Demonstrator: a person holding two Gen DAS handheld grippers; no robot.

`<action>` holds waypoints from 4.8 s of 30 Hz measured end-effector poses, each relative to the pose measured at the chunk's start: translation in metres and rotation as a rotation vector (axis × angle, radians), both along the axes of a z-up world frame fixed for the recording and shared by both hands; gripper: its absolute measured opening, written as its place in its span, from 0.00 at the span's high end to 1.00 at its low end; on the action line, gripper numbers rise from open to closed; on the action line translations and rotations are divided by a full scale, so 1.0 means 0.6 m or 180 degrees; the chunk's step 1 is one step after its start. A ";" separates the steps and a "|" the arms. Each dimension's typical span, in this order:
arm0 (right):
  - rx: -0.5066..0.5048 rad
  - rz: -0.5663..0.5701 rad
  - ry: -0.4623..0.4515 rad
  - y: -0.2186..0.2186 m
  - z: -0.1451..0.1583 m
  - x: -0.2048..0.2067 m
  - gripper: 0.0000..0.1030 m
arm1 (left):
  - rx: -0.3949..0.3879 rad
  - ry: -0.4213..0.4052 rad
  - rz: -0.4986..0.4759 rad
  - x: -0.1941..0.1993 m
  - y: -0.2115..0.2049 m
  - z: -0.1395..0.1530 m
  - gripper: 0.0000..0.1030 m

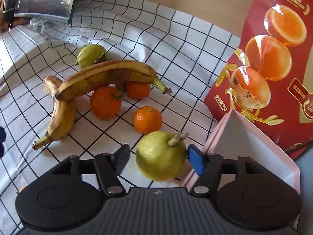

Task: Organize fruits
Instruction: 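Grasp and lift the pear with the right tool while the left tool reaches a small orange, then carry the pear toward the pink box while the left tool grasps the small orange, then lower the pear into the box and open the right tool while the left drops the orange in, then reach the left tool to the bananas and grasp one banana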

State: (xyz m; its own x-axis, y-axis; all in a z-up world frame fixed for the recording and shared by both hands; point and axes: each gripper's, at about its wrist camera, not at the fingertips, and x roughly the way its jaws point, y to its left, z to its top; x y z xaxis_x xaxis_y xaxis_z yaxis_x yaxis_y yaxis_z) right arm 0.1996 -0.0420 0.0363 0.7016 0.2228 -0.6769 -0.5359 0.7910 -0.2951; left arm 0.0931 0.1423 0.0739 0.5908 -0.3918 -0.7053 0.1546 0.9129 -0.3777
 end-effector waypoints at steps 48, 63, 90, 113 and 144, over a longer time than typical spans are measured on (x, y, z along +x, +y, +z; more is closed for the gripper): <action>0.0898 -0.1034 -0.0026 -0.160 -0.008 -0.224 0.24 | 0.0662 0.0238 -0.0942 0.028 -0.137 -0.056 0.65; 0.1351 -0.0962 -0.0036 -0.226 0.085 -0.230 0.42 | 0.0823 -0.0629 -0.1291 0.121 -0.258 0.086 0.65; 0.1917 -0.0842 0.0826 -0.250 0.038 0.070 0.42 | 0.0395 0.0064 -0.0567 0.084 -0.196 0.042 0.65; 0.1769 -0.0851 0.0746 -0.234 0.039 0.038 0.31 | 0.0276 0.0317 -0.0117 0.062 -0.088 -0.013 0.65; 0.0449 -0.0193 0.0213 0.140 0.053 -0.042 0.23 | -0.0076 -0.0352 0.0184 0.128 0.125 0.007 0.65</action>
